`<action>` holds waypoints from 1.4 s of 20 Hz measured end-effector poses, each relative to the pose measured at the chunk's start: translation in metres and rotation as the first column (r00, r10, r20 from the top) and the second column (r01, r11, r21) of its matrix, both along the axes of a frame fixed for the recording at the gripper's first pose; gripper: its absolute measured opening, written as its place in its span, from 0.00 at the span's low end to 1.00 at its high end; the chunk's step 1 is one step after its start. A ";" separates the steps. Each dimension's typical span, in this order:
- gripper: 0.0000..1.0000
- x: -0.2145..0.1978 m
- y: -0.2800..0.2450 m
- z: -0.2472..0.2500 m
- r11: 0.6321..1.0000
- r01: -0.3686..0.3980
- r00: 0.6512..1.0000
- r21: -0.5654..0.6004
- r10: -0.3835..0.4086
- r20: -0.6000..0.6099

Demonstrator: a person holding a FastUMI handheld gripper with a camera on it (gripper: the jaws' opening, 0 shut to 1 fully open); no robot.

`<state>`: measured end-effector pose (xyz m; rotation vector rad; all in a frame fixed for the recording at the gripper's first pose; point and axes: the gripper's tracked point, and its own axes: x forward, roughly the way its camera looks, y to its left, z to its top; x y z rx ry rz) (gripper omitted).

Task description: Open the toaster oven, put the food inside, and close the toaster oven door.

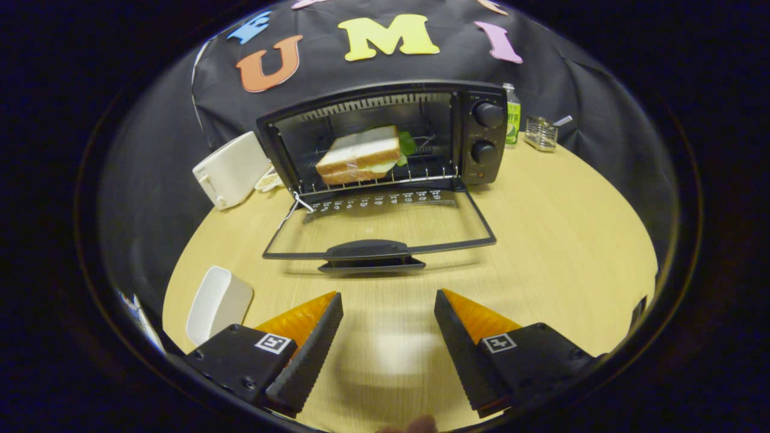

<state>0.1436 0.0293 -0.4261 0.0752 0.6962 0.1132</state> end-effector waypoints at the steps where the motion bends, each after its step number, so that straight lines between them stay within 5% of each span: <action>1: 1.00 0.006 0.002 -0.005 1.000 -0.008 1.000 -0.008 0.008 0.008; 12: 1.00 0.028 0.012 -0.015 0.997 0.009 0.999 -0.077 -0.006 0.034; 19: 1.00 0.017 0.015 0.031 1.000 0.018 0.998 -0.003 -0.018 0.063; 28: 1.00 0.031 0.023 0.108 0.998 -0.023 0.971 -0.052 0.035 0.237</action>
